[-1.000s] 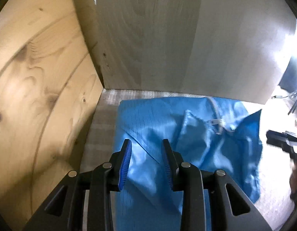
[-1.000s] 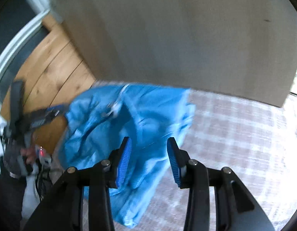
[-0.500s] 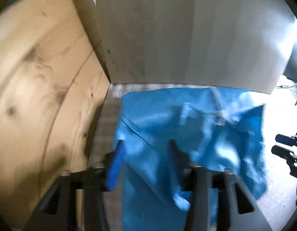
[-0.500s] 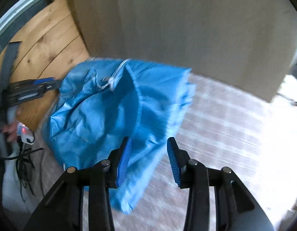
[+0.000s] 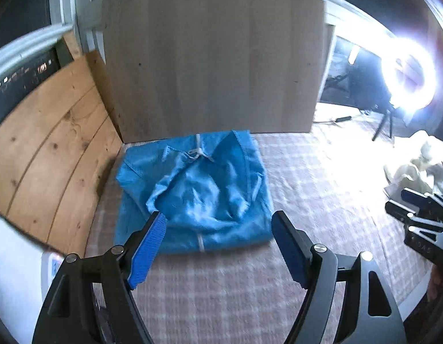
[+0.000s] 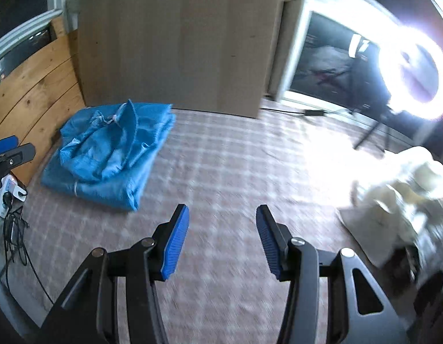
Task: Fold clothes
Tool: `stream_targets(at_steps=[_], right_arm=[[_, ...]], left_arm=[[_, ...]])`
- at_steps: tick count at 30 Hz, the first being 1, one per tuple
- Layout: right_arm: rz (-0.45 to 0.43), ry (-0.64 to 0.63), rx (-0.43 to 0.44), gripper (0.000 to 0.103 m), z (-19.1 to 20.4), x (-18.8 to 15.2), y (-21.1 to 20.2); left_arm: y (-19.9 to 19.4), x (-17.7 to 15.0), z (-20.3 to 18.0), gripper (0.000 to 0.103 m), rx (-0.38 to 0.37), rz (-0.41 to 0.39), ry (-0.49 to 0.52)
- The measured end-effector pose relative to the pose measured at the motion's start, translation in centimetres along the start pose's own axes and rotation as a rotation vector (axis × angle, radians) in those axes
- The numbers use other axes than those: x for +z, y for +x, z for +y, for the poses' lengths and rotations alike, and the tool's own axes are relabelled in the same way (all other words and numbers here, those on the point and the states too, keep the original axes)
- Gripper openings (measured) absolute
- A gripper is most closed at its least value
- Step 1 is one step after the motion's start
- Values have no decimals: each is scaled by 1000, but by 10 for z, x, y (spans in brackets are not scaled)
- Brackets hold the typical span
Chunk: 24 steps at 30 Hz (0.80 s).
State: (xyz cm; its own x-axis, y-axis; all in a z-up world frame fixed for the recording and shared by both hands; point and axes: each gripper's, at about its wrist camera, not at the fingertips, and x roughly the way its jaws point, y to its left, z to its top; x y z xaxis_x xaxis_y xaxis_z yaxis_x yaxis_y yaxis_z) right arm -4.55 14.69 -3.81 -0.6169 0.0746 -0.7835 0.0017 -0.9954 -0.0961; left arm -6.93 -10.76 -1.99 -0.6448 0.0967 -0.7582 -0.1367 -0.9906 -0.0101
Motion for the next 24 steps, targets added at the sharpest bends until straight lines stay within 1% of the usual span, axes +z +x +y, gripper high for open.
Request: stream_targets(at_steps=[2,5,9,11,13,16,19,22,24], right_arm=[[-9,17,-17,48,-7,-11,-17],[-32,31,-12,48,-12,-25,-39],[-73,24,2,48,-19,-43,-72],[-82,14,21,48,-20,-53,-84],[-91,2,42,48,-22,-63,-98],[-109,-24,71,48,-24,-80,-115],[-117,-46,95,48,-28,-98,-129],[-122,-55,112,48,-36,-115,-143],[-130,-61,111,48,-40,-124,-150]], left_arm=[[-14,-8,-11,75,-5,-6,7],[-36,-21,-24,75,-8,-1,-4],[-65,-42,-36,77,-17,13,-49],[-78,-53,-39,79,-35,19,-68],[-92,-66,-42,79,-38,18,-101],[-113,-86,-50,79,-4,7,-136],[-139,-106,-63,79,51,-7,-163],[-163,-122,-78,80,91,-24,-166],[-178,-131,-88,83,119,-38,-158]])
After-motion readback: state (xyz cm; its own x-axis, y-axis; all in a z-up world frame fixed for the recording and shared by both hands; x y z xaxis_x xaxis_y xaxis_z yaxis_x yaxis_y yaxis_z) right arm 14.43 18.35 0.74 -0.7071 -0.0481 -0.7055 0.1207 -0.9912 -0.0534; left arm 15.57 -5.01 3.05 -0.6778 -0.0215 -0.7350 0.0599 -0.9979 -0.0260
